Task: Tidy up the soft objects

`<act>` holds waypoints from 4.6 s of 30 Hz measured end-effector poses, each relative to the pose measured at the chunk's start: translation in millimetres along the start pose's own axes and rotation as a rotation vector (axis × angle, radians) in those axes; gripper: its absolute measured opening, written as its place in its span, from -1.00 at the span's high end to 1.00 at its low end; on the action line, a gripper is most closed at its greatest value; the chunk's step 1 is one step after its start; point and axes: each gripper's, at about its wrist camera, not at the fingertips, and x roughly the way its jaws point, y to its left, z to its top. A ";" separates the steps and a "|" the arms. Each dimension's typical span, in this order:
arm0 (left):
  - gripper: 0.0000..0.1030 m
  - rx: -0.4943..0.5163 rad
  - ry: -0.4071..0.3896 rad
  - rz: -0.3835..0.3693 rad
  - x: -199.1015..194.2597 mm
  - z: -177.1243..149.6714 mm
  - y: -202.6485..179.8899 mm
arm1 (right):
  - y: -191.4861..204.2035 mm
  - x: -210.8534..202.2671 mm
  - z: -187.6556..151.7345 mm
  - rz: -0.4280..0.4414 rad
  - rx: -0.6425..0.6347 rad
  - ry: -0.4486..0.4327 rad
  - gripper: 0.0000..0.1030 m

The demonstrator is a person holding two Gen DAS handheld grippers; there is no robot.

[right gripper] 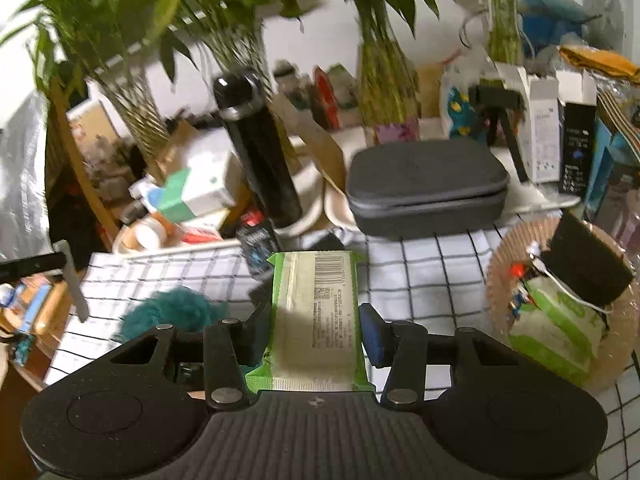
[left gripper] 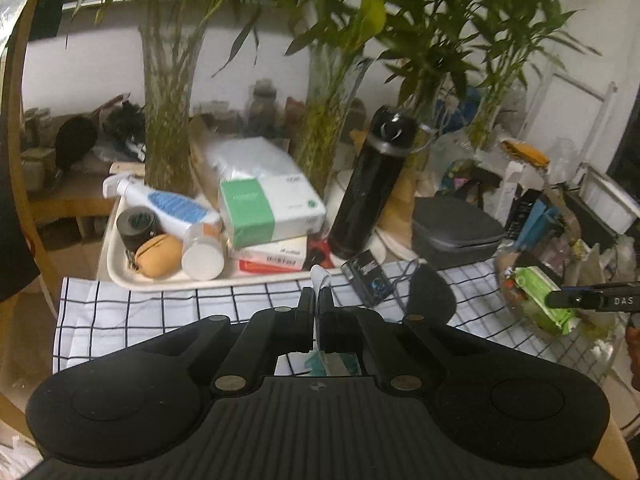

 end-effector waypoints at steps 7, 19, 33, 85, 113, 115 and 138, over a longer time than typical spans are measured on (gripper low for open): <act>0.95 -0.043 -0.064 -0.072 -32.4 6.3 7.1 | 6.4 -28.7 -4.8 0.088 -0.010 -0.062 0.04; 0.95 -0.023 -0.102 -0.389 -74.1 -10.3 -3.5 | 46.7 -65.0 -17.7 0.267 -0.109 -0.100 0.04; 0.95 0.148 0.113 -0.418 -69.6 -49.8 -34.9 | 97.1 -84.0 -56.5 0.398 -0.349 -0.009 0.04; 0.04 0.151 0.046 -0.159 -63.0 -52.6 -41.1 | 71.9 -64.3 -45.8 0.080 -0.165 -0.089 -1.00; 0.04 0.080 0.079 -0.062 -42.4 -48.0 -29.8 | 61.3 -45.4 -44.1 -0.123 -0.124 -0.084 -1.00; 0.04 0.097 0.082 -0.051 -39.0 -46.9 -30.7 | 59.5 -43.0 -42.9 -0.132 -0.116 -0.079 -1.00; -0.38 0.108 0.161 -0.068 21.0 -27.5 -12.6 | 50.3 -10.0 -30.7 -0.189 -0.148 -0.029 -1.00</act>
